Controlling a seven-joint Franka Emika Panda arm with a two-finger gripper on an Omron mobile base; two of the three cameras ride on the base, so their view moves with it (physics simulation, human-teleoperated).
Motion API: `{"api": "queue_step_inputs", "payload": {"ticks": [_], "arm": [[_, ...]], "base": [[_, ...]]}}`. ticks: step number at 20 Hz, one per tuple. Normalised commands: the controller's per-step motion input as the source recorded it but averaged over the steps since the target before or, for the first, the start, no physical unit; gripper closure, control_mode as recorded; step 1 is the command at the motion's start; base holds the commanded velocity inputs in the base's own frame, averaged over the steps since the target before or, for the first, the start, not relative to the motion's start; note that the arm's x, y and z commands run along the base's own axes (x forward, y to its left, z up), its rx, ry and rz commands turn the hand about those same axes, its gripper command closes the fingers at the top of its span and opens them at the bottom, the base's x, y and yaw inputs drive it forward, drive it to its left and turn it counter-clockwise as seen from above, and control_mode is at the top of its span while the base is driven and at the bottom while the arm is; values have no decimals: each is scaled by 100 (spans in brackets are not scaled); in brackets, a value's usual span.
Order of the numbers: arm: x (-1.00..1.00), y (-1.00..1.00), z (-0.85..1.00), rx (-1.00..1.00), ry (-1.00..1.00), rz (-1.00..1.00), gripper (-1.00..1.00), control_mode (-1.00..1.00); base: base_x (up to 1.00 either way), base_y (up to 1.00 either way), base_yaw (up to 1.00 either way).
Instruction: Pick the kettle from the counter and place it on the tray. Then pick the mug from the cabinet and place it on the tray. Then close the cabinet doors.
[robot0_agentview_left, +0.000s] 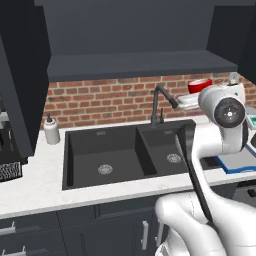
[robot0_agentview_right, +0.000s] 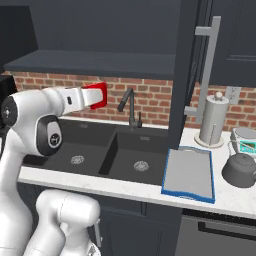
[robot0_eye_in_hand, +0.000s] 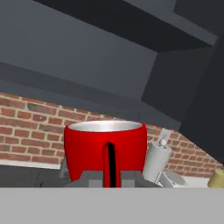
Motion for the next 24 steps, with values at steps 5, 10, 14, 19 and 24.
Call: {"api": "queue_step_inputs", "payload": {"ticks": [5, 10, 14, 19, 24], "arm": [[-81, 0, -6, 0, 1, 0, 100, -100], [-71, 2, -18, 2, 0, 0, 100, -100], [-47, 8, -12, 0, 0, 0, 100, 100], [0, 0, 0, 0, 0, 0, 100, 100], [0, 0, 0, 0, 0, 0, 100, 100]], "base": [[0, 0, 0], [0, 0, 0], [-17, 2, 0], [-71, 7, -3], [-80, 1, -13]]}}
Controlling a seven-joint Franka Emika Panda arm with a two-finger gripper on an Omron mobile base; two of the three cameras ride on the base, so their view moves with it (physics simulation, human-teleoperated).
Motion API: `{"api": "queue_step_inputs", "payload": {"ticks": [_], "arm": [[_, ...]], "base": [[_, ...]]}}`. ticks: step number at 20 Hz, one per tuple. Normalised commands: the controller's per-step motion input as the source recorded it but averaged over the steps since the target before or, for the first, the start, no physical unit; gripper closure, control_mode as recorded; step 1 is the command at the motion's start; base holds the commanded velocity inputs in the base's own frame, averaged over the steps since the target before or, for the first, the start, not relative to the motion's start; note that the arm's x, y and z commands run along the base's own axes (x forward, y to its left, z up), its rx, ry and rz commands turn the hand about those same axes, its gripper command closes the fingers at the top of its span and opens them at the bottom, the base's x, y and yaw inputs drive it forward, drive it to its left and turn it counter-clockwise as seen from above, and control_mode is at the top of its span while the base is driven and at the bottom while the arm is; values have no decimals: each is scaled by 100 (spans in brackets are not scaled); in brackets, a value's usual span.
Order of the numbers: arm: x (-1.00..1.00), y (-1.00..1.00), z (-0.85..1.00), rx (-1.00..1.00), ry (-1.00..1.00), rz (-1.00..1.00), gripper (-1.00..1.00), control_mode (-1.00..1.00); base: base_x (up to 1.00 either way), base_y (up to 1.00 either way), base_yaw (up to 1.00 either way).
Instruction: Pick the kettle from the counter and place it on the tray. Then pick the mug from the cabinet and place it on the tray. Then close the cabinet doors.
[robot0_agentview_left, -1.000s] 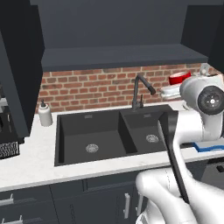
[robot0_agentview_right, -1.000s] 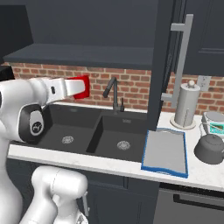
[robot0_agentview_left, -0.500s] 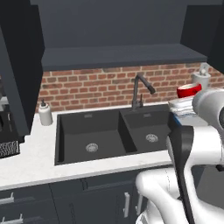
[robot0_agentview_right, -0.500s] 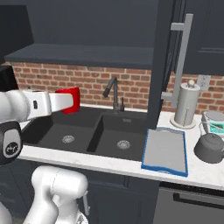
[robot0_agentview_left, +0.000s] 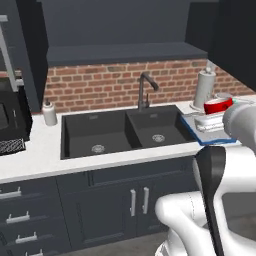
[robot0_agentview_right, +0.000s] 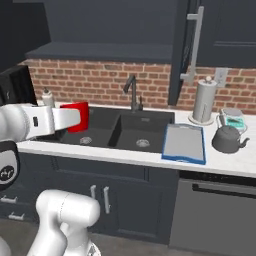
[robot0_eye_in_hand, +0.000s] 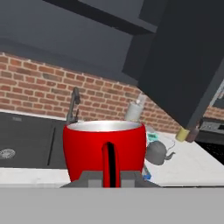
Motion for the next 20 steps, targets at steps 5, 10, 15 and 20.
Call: {"api": "queue_step_inputs", "payload": {"ticks": [5, 10, 15, 20], "arm": [[0, 0, 0, 0, 0, 0, 100, 100], [0, 0, 0, 0, 0, 0, 100, 100], [0, 0, 0, 0, 0, 0, 100, 100], [0, 0, 0, 0, 0, 0, 100, 100]], "base": [[-72, -4, -24], [-49, -25, -38], [-14, -31, -42], [17, -47, -17]]}}
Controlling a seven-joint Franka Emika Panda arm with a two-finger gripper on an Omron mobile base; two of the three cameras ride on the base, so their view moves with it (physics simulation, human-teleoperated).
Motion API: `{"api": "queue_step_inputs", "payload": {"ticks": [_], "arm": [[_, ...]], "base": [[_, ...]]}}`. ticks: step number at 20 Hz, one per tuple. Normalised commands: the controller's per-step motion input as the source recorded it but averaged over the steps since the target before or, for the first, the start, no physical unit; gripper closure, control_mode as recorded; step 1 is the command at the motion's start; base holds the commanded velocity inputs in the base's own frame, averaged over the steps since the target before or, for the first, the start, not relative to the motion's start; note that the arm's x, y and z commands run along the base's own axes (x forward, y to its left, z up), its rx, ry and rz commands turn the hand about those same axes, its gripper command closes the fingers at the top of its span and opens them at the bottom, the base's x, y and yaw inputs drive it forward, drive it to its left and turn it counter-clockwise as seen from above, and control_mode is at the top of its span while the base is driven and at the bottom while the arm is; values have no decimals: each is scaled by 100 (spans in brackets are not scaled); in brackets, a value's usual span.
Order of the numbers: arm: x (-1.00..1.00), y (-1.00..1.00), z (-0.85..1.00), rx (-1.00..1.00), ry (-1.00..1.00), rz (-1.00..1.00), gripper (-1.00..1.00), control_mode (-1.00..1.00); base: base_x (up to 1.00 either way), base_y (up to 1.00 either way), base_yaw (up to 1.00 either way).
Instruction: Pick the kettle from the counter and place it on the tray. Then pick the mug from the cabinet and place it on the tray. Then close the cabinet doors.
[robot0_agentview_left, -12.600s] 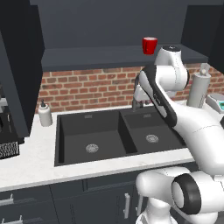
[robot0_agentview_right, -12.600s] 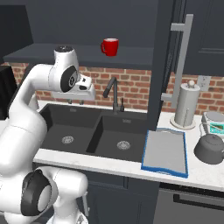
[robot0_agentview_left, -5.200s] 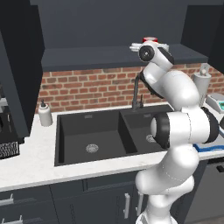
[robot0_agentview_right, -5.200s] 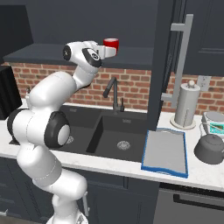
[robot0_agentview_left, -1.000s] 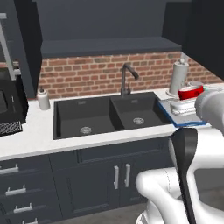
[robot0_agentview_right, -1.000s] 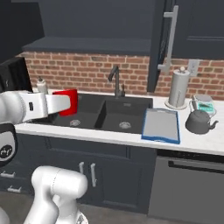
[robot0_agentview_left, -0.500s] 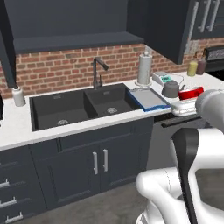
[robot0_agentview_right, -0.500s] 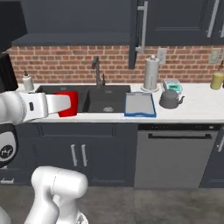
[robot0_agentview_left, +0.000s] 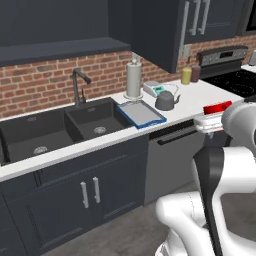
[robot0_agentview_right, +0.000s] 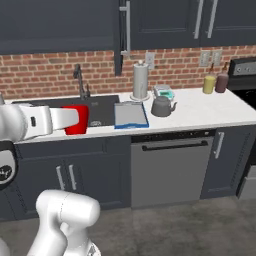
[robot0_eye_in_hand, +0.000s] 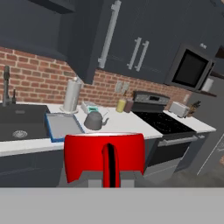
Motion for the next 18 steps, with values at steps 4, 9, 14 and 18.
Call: {"api": "queue_step_inputs", "payload": {"ticks": [4, 9, 14, 18], "arm": [[0, 0, 0, 0, 0, 0, 100, 100], [0, 0, 0, 0, 0, 0, 100, 100], [0, 0, 0, 0, 0, 0, 100, 100], [0, 0, 0, 0, 0, 0, 100, 100]], "base": [[35, -72, 0], [37, -82, 0], [42, -54, 6], [61, -41, 19]]}}
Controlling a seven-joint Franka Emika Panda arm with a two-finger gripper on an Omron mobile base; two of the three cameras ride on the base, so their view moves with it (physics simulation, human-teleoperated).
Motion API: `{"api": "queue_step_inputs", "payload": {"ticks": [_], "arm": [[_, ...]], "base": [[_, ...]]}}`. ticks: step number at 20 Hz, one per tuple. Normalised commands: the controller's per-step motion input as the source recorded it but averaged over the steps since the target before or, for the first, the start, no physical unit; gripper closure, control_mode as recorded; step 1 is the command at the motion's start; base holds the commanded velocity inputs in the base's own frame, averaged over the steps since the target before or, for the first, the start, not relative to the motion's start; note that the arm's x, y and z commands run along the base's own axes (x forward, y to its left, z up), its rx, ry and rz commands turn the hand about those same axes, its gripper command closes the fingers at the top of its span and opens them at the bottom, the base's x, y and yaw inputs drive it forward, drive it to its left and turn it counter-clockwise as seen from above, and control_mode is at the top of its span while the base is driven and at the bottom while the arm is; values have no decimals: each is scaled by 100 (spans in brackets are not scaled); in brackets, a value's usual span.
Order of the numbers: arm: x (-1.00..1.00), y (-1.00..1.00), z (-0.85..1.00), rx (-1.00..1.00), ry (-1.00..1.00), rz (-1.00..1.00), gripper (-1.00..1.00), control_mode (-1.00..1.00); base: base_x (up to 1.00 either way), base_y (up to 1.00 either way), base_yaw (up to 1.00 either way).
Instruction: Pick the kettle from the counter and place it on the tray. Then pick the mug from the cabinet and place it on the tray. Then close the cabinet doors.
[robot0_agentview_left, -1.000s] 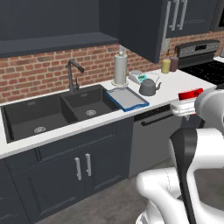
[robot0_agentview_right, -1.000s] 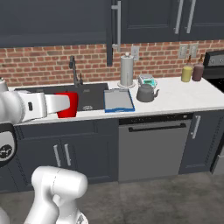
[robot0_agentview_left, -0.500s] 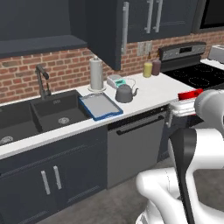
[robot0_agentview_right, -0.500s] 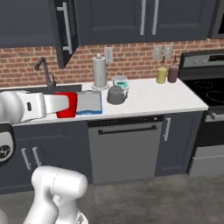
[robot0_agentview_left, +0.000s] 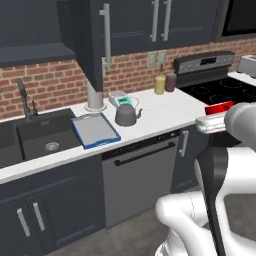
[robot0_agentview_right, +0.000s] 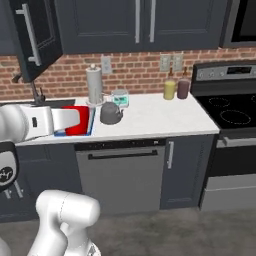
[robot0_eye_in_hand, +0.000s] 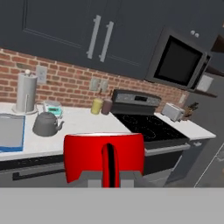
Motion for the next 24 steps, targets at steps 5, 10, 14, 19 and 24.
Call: {"api": "queue_step_inputs", "payload": {"ticks": [5, 10, 14, 19, 24], "arm": [[0, 0, 0, 0, 0, 0, 100, 100], [0, 0, 0, 0, 0, 0, 100, 100], [0, 0, 0, 0, 0, 0, 100, 100], [0, 0, 0, 0, 0, 0, 100, 100], [0, 0, 0, 0, 0, 0, 100, 100]], "base": [[71, -37, 22], [64, -35, 20], [68, -17, 20], [68, -10, 21], [72, -7, 24]]}}
